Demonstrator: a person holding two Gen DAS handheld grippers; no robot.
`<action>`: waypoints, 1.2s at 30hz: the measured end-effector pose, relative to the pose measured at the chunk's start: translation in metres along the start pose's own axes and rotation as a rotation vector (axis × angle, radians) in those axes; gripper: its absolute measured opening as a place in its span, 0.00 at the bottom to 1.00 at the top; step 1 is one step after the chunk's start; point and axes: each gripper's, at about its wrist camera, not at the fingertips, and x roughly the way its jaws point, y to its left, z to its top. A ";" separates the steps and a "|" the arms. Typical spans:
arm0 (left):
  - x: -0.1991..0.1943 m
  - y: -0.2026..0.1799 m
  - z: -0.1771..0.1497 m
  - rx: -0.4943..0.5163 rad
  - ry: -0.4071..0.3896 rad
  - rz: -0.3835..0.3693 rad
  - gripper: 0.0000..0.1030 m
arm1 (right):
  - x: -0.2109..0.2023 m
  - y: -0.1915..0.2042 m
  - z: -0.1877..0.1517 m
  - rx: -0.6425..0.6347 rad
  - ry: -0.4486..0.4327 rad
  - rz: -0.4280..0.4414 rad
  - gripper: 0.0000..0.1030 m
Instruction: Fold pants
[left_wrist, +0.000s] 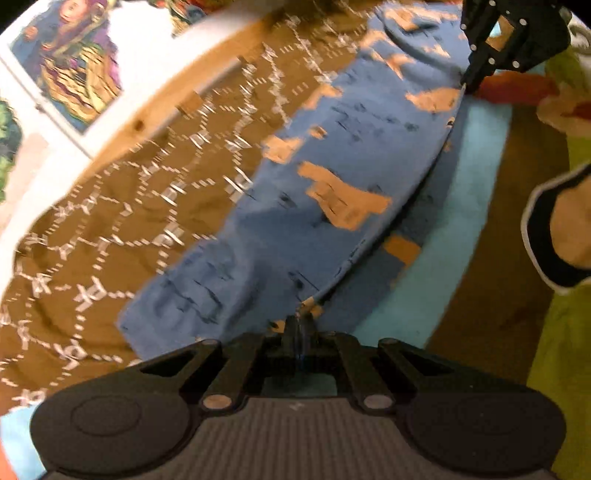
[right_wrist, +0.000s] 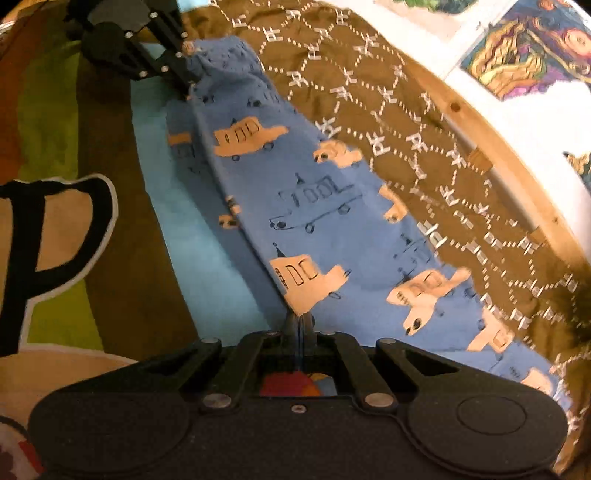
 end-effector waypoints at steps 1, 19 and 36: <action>0.001 0.000 -0.001 -0.006 0.002 -0.012 0.06 | 0.007 0.001 -0.001 0.011 0.024 0.011 0.00; -0.022 0.028 0.106 -0.415 -0.103 -0.296 1.00 | -0.082 -0.052 -0.067 0.465 -0.007 -0.238 0.99; 0.135 -0.006 0.434 -0.255 -0.291 -0.404 0.86 | -0.064 -0.147 -0.140 0.973 -0.245 -0.317 0.69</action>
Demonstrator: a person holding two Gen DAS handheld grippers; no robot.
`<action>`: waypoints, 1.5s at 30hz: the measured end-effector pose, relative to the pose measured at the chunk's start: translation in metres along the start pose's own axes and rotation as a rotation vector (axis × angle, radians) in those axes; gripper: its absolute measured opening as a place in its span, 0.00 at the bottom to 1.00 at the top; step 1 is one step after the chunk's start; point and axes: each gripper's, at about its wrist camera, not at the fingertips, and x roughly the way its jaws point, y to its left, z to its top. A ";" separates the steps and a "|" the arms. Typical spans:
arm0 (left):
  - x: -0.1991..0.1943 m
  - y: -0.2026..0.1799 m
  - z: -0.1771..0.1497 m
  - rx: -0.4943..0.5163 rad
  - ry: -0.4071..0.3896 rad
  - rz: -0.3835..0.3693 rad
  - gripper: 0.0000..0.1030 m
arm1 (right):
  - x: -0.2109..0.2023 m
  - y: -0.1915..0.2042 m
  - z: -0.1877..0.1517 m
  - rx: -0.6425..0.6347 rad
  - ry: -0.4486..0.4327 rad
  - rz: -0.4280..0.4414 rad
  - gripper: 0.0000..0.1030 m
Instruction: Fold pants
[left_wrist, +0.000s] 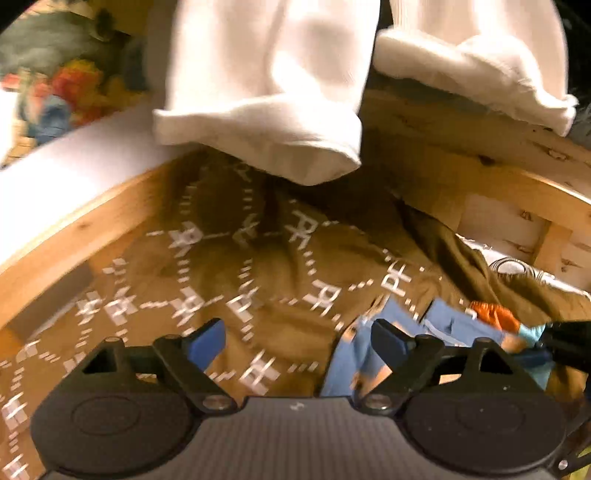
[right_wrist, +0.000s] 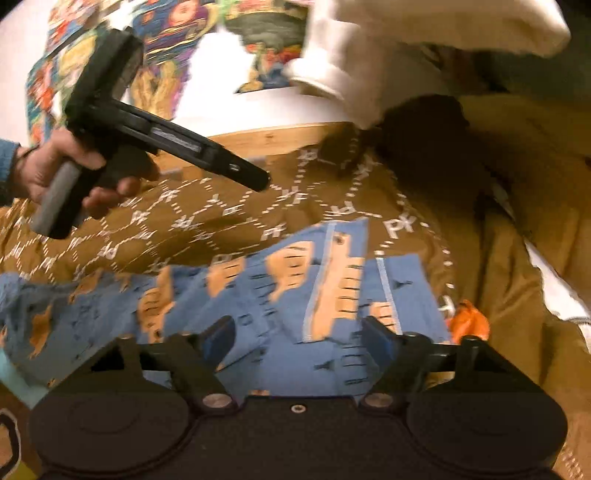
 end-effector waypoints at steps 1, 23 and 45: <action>0.009 -0.001 0.003 -0.009 0.007 -0.020 0.85 | 0.002 -0.007 0.001 0.030 0.001 -0.003 0.68; 0.074 -0.037 0.015 0.007 0.193 -0.093 0.09 | 0.027 -0.037 0.003 0.136 0.074 0.057 0.13; 0.071 -0.046 0.018 0.049 0.201 -0.120 0.58 | -0.009 -0.057 -0.003 0.171 0.127 0.034 0.05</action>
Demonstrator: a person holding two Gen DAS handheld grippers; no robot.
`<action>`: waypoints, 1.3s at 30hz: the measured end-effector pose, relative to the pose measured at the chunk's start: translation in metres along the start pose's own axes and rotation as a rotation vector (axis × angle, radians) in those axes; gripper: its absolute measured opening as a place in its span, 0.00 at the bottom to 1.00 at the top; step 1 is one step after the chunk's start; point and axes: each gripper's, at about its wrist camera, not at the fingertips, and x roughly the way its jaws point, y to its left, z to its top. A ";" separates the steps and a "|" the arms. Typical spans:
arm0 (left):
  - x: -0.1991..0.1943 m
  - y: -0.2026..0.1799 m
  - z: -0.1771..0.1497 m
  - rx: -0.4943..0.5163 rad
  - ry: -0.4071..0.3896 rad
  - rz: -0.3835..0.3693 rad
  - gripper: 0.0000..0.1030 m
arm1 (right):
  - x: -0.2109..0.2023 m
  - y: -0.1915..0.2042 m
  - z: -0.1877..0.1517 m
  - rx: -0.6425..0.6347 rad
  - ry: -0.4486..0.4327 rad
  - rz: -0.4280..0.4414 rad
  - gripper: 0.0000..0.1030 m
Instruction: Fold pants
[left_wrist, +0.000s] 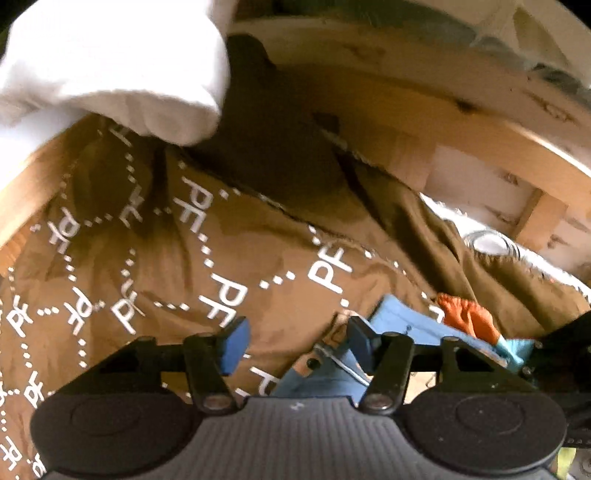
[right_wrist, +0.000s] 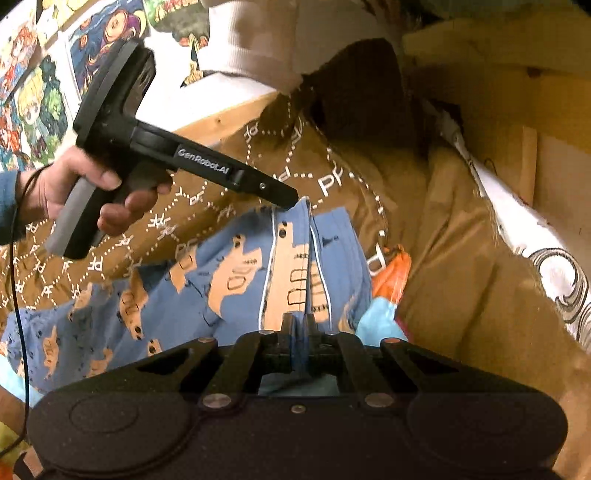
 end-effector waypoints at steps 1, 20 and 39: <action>0.002 -0.001 0.000 0.005 0.011 -0.010 0.54 | 0.001 -0.001 -0.001 0.000 0.003 0.002 0.06; -0.019 -0.030 -0.006 0.050 -0.002 0.018 0.12 | -0.010 0.001 0.003 -0.002 -0.021 0.007 0.04; 0.016 -0.063 -0.017 0.078 -0.072 0.056 0.28 | -0.031 -0.013 0.004 -0.051 0.054 -0.136 0.12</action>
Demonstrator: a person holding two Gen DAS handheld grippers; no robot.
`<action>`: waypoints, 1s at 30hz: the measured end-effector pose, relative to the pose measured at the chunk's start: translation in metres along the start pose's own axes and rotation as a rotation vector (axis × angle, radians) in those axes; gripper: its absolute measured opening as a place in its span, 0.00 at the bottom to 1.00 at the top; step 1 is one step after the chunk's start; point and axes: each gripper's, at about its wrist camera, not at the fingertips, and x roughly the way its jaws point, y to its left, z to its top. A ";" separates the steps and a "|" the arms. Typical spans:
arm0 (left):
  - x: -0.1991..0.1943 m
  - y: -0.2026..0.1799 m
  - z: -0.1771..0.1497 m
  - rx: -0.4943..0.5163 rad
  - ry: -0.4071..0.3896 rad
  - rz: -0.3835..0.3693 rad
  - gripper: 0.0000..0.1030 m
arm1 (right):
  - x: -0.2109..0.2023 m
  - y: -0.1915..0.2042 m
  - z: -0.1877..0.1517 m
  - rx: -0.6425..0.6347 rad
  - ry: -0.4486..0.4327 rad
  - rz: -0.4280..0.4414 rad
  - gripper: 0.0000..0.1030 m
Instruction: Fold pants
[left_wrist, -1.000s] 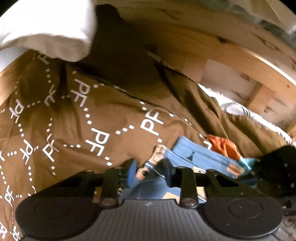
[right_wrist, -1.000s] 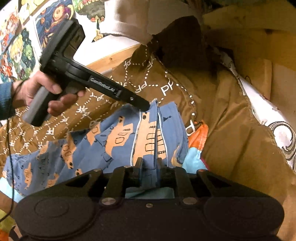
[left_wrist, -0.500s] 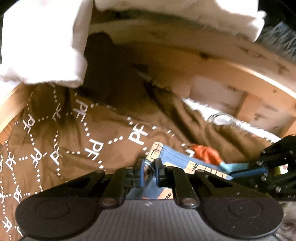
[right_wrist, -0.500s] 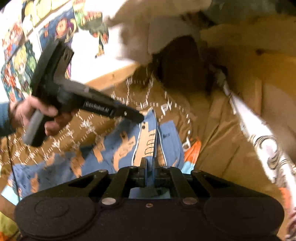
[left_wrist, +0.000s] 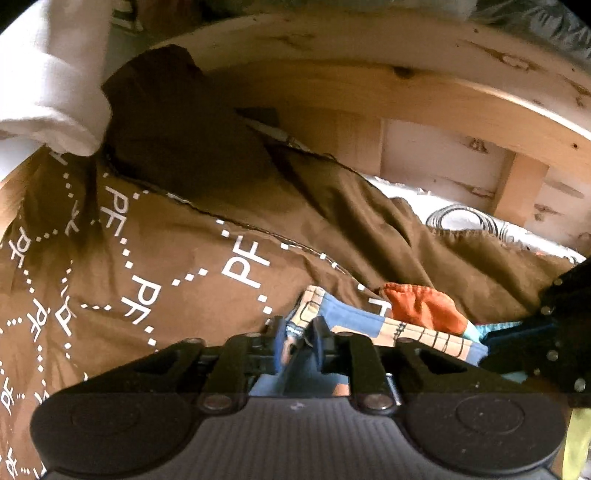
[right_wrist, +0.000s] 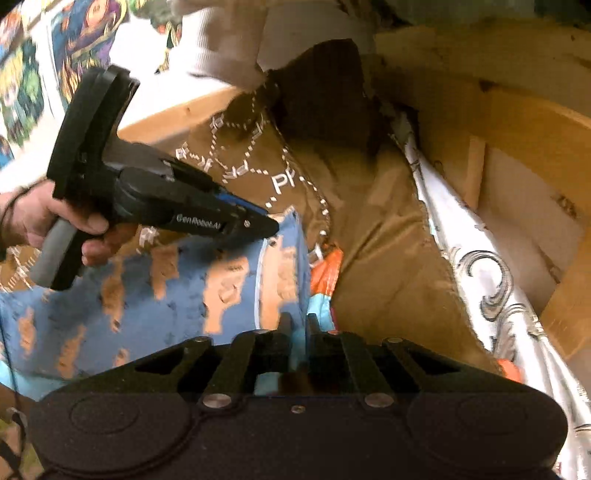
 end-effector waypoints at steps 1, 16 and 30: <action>-0.006 0.003 -0.001 -0.009 -0.012 0.006 0.38 | -0.001 0.002 -0.002 -0.019 -0.004 -0.007 0.14; -0.184 0.074 -0.189 -0.247 0.124 0.240 0.71 | 0.025 0.050 0.001 -0.294 -0.008 0.085 0.43; -0.265 0.161 -0.292 -0.471 0.052 0.414 0.77 | 0.038 0.149 0.031 -0.471 0.011 0.213 0.76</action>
